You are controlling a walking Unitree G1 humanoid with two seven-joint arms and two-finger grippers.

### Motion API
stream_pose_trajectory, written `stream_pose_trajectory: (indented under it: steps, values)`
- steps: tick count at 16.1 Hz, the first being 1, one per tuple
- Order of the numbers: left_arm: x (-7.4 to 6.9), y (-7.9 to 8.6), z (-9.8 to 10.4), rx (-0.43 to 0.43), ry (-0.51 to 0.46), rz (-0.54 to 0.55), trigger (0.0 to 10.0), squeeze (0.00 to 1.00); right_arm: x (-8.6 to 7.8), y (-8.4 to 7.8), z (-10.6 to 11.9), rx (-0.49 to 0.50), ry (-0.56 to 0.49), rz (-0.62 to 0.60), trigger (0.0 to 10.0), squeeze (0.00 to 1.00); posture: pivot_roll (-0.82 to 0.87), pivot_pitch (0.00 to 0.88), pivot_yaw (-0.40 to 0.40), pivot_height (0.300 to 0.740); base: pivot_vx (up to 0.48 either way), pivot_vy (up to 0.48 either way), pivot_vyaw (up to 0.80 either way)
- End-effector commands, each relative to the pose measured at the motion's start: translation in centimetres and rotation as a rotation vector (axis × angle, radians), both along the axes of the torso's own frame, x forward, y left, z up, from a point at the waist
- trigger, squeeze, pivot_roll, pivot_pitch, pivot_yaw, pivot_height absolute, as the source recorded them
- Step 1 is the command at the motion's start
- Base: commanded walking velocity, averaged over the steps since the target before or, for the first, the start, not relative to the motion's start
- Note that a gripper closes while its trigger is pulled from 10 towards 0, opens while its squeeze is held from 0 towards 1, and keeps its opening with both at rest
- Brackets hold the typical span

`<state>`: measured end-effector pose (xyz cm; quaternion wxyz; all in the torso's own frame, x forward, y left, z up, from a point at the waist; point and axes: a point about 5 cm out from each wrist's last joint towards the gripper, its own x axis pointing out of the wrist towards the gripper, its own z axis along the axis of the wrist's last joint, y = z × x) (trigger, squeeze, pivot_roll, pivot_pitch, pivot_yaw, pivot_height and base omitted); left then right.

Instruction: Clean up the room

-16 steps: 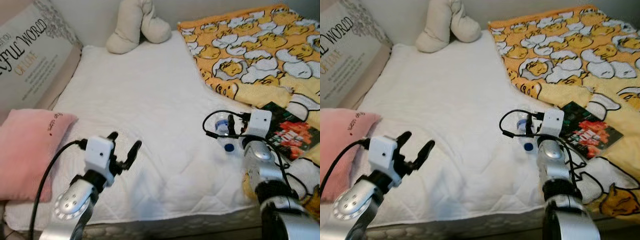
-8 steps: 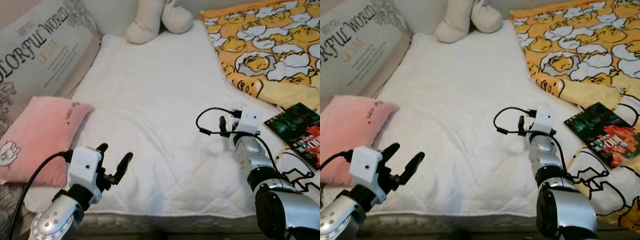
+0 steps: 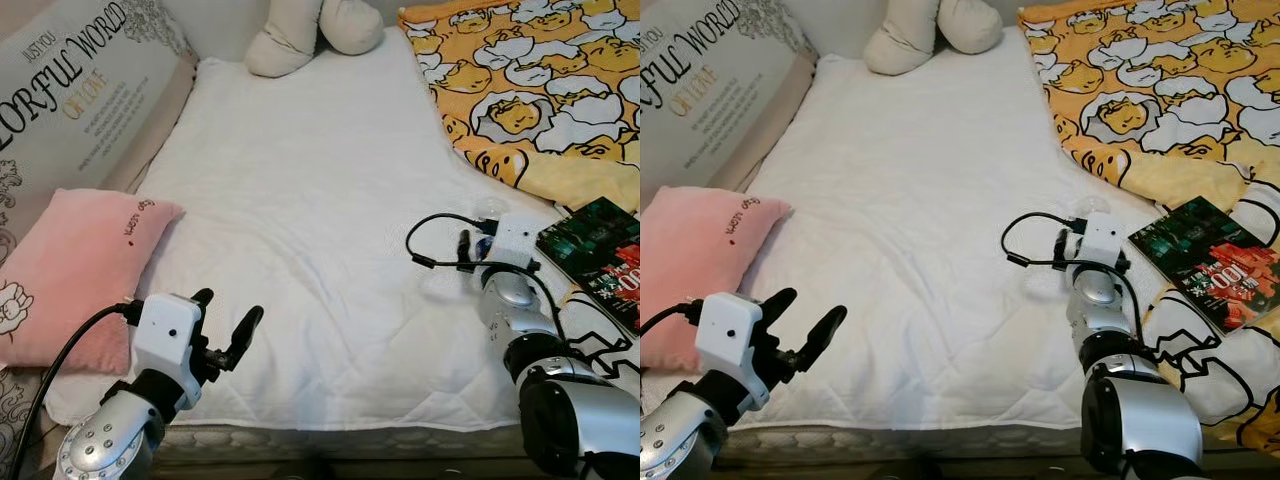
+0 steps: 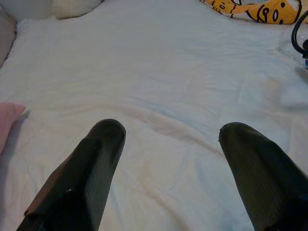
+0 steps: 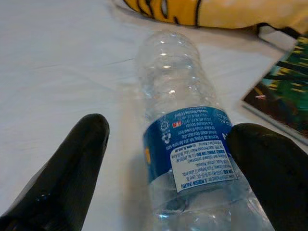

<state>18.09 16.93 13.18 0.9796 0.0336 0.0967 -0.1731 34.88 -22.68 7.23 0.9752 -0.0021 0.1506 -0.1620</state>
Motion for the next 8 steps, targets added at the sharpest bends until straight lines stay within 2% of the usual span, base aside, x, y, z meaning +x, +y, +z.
stream_pose_trajectory:
  steps: [1, 3, 4, 8]
  values:
    - [-0.1, 0.3, 0.2, 0.015, 0.005, 0.0, 10.0, 0.0, -0.3, 0.5, -0.7, 0.016, 0.036, -0.005, 10.0, 0.0, 0.08, 0.077, 0.237, 0.731, 0.0, 0.0, 0.0]
    - [-0.5, -0.3, 0.0, -0.012, 0.028, -0.05, 10.0, 0.0, -0.7, 0.2, -1.2, 0.013, 0.063, -0.023, 10.0, 0.0, 0.08, 0.074, 0.239, 0.731, 0.0, 0.0, 0.0]
    - [-1.1, -0.8, -0.2, -0.014, 0.047, -0.118, 10.0, 0.0, -0.9, -0.1, -1.6, -0.001, 0.095, -0.036, 10.0, 0.0, 0.08, 0.074, 0.24, 0.731, 0.0, 0.0, 0.0]
    - [-1.0, -0.9, -0.3, -0.048, 0.069, -0.119, 10.0, 0.0, -1.4, -0.3, -2.4, 0.041, 0.16, -0.056, 10.0, 0.0, 0.08, 0.074, 0.238, 0.731, 0.0, 0.0, 0.0]
